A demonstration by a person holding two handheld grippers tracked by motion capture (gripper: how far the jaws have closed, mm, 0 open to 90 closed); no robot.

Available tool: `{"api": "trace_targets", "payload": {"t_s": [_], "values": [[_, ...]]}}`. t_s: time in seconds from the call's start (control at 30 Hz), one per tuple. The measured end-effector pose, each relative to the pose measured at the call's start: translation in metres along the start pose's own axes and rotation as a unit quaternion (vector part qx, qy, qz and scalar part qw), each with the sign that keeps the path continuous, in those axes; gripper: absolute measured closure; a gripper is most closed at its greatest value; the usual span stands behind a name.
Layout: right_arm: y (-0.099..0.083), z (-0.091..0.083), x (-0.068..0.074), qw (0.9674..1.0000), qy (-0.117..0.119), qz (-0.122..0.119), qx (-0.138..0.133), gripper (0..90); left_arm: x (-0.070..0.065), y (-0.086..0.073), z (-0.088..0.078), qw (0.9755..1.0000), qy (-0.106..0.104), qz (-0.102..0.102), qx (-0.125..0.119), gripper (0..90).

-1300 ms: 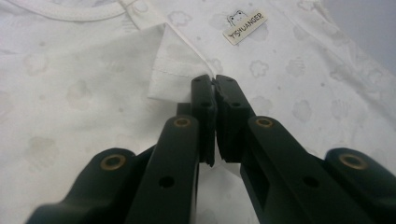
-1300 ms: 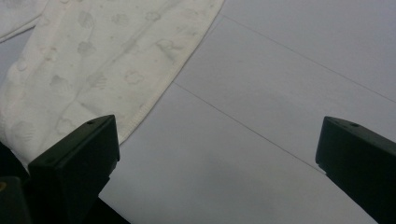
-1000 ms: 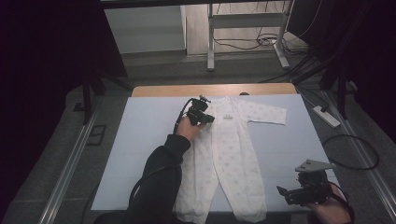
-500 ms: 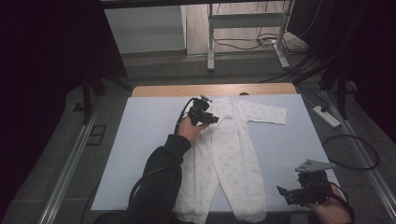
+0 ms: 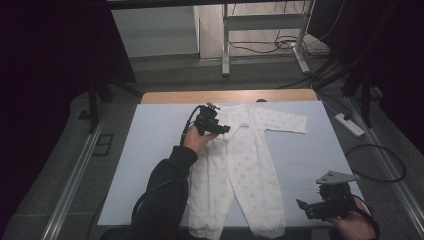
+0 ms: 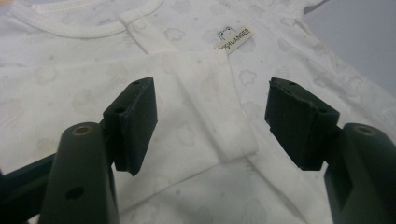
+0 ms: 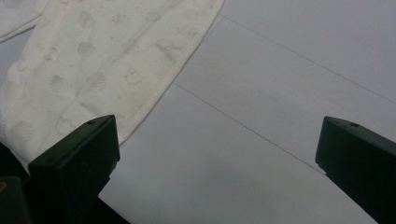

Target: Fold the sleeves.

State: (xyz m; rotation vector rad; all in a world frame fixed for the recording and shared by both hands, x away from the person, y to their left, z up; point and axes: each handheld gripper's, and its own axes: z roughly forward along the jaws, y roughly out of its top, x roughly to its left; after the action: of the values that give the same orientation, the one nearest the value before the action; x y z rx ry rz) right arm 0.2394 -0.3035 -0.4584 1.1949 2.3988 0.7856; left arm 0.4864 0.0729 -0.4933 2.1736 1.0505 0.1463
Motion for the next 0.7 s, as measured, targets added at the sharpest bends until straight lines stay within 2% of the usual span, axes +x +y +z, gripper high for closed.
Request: {"api": "trace_targets", "payload": {"t_s": [0.7], "values": [[0.000, 0.000, 0.000, 1.0000, -0.001, 0.000, 0.001, 0.0, 0.007, -0.020, -0.020, 0.9999, 0.015, -0.004, 0.003, 16.1]]}}
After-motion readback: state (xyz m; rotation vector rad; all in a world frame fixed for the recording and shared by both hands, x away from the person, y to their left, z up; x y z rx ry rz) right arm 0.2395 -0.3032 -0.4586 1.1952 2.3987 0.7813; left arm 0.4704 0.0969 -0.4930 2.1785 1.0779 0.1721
